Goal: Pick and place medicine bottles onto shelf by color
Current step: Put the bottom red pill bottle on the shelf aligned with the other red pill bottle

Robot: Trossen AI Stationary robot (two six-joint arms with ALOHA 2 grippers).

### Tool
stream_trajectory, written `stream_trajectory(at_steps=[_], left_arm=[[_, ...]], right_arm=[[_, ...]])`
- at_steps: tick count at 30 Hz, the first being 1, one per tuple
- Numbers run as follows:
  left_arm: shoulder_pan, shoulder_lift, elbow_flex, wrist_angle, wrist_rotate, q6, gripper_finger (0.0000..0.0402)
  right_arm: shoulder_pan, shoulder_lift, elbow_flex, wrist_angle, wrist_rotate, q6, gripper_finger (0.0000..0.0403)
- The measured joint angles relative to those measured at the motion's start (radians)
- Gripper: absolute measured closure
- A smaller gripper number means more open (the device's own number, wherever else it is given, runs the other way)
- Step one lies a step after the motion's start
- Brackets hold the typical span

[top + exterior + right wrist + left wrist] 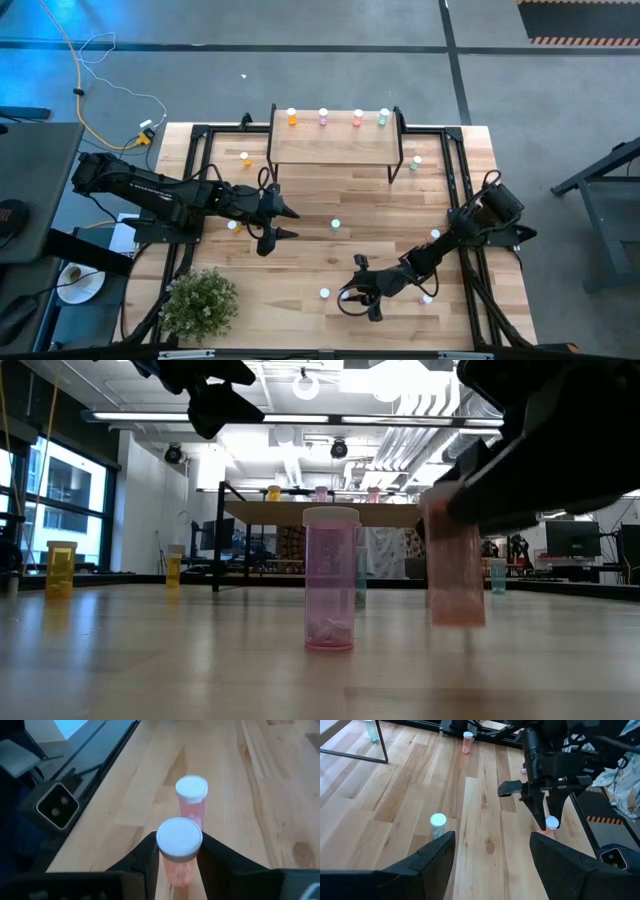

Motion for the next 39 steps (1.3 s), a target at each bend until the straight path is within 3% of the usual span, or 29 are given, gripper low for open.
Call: stream_trajectory(at_steps=[12, 25, 31, 39], left_arm=[[0.0, 0.0, 0.0, 0.0, 0.0, 0.001, 0.0156], [0.0, 0.0, 0.0, 0.0, 0.007, 0.067, 0.0156], [0.001, -0.033, 0.001, 0.025, 0.01, 0.098, 0.0156], [0.009, -0.078, 0.001, 0.023, -0.024, 0.168, 0.0156]], right_arm=[[-0.002, -0.109, 0.0, -0.046, 0.021, -0.047, 0.0304], [-0.026, -0.397, -0.001, -0.247, 0.174, -0.202, 0.0304], [-0.11, -0.569, -0.001, -0.354, 0.179, -0.25, 0.0304], [-0.315, -0.789, -0.001, -0.5, 0.158, -0.305, 0.0304]])
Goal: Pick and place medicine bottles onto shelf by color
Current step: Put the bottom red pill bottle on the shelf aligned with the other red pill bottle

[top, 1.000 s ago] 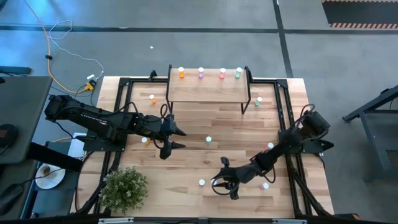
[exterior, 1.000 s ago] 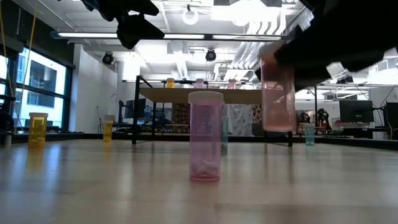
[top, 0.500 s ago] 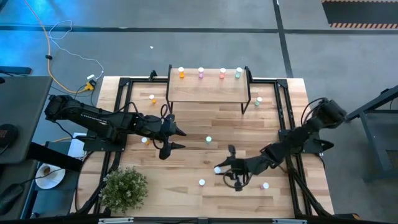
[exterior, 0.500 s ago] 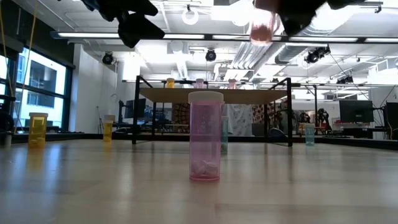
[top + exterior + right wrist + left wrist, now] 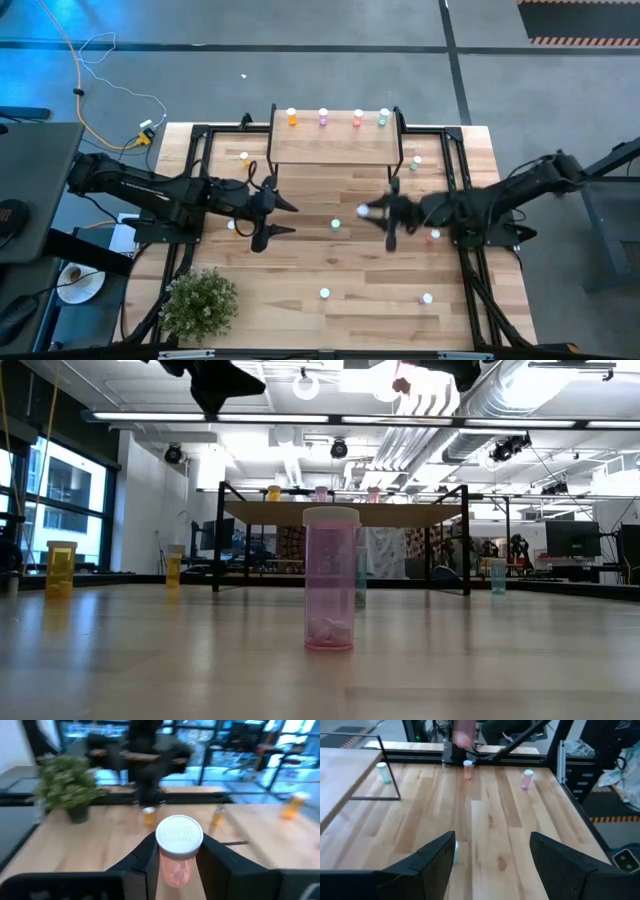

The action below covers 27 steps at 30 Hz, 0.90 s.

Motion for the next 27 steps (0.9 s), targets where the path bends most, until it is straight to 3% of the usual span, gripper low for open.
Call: stream_trajectory(at_steps=[12, 18, 27], left_arm=[[0.07, -0.006, 0.0, -0.001, -0.022, 0.029, 0.0156], [0.13, -0.006, 0.0, 0.0, -0.022, 0.099, 0.0156], [0.216, -0.006, 0.0, 0.0, -0.022, 0.122, 0.0156]], right_arm=[[-0.413, -0.168, 0.013, -0.059, -0.264, -0.118, 0.0304], [-0.585, -0.122, 0.142, -0.202, -0.358, -0.122, 0.0304], [-0.718, 0.008, 0.251, -0.292, -0.481, -0.115, 0.0304]])
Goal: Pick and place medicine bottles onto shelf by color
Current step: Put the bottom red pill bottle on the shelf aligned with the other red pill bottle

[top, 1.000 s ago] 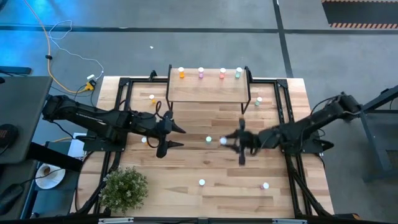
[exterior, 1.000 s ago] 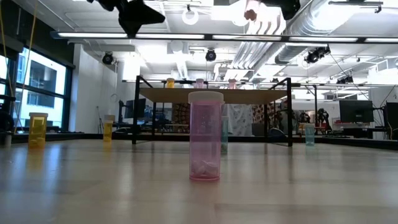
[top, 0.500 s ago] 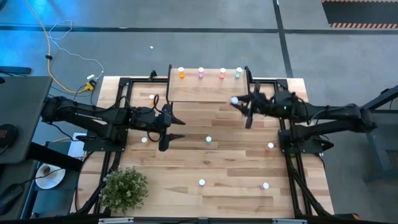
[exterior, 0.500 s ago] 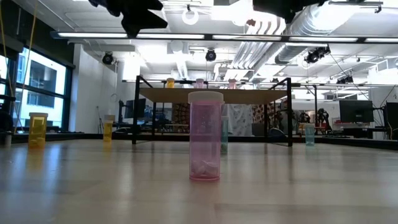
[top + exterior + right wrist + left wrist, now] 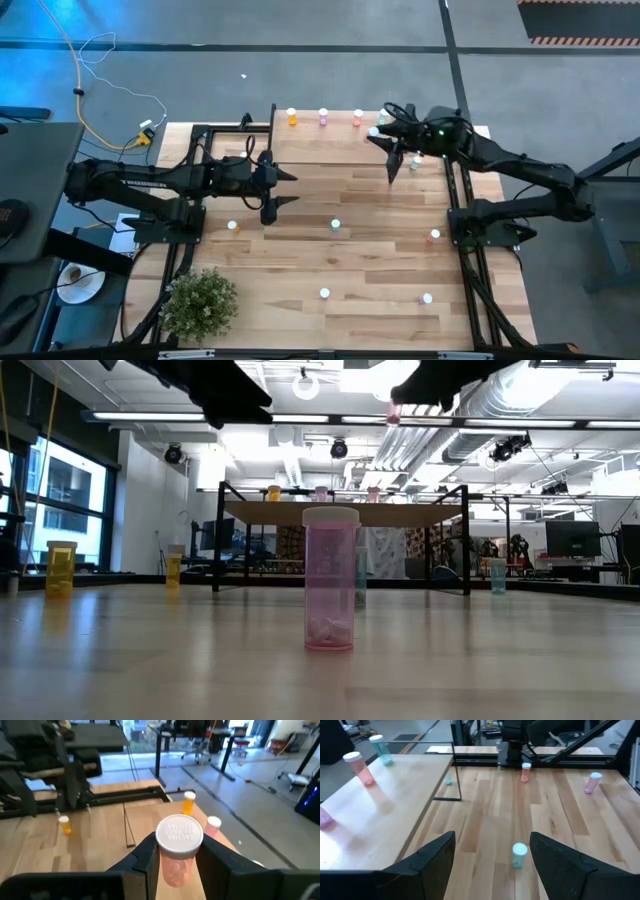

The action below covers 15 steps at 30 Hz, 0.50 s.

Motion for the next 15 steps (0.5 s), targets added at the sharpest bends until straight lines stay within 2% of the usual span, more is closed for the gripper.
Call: stream_trajectory(at_steps=[7, 15], left_arm=[[0.022, 0.0, 0.0, 0.0, 0.001, -0.019, 0.0156], [0.021, 0.0, 0.0, 0.0, 0.005, -0.027, 0.0156]], right_arm=[[-0.082, 0.124, 0.004, 0.007, -0.054, 0.017, 0.0304], [-0.124, 0.231, 0.004, 0.091, -0.046, 0.102, 0.0304]])
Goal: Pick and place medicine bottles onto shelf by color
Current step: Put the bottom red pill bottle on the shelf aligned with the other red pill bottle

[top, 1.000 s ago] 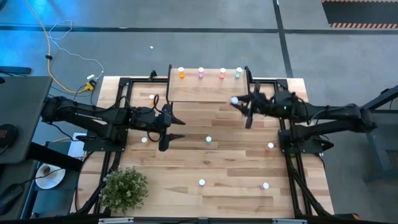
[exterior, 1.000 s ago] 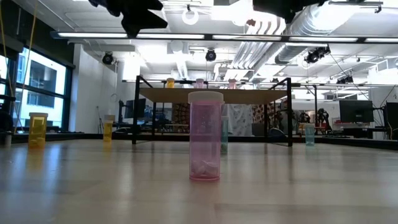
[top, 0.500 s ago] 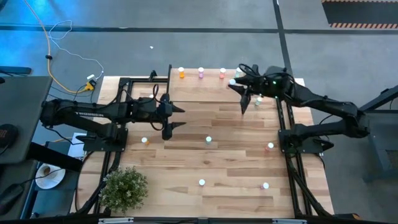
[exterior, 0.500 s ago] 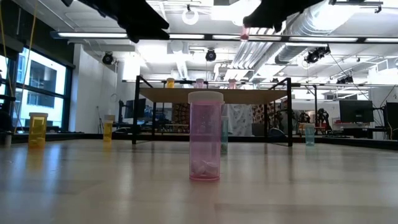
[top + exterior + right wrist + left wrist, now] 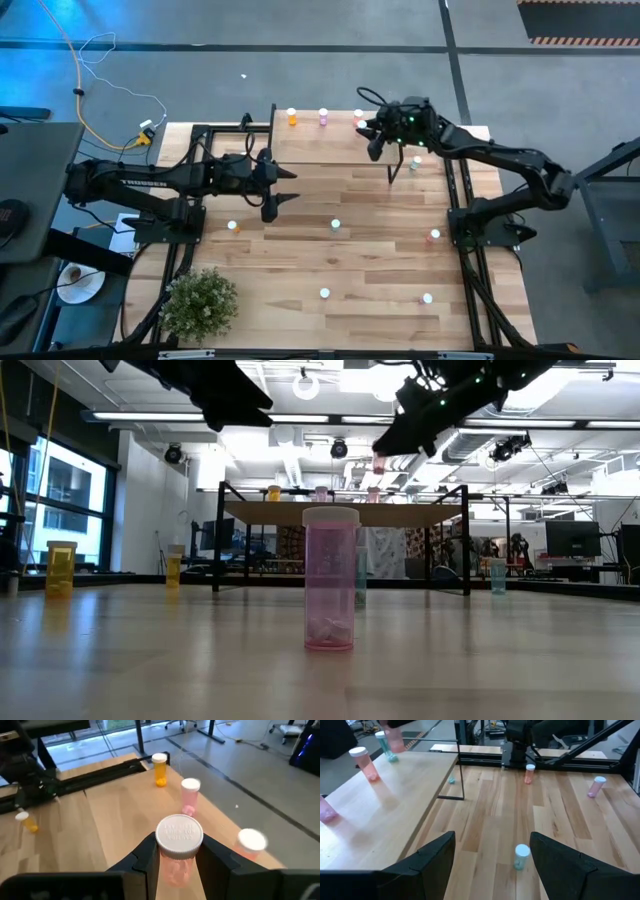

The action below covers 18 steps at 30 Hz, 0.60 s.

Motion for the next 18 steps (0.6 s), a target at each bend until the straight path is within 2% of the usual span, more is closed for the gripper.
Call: stream_trajectory(at_steps=[3, 8, 14, 18], left_arm=[[0.0, 0.0, 0.0, 0.0, 0.0, 0.0, 0.0156], [0.0, 0.0, 0.0, 0.0, 0.0, 0.01, 0.0156], [0.0, 0.0, 0.0, -0.001, -0.001, 0.019, 0.0156], [0.0, 0.0, 0.0, -0.001, -0.001, 0.019, 0.0156]], right_arm=[[0.003, 0.03, 0.0, 0.004, 0.014, 0.026, 0.0304], [0.002, 0.073, 0.0, 0.015, 0.12, 0.093, 0.0304], [0.006, 0.105, 0.0, 0.015, 0.129, 0.133, 0.0304], [0.032, 0.113, 0.0, -0.035, 0.191, 0.139, 0.0304]])
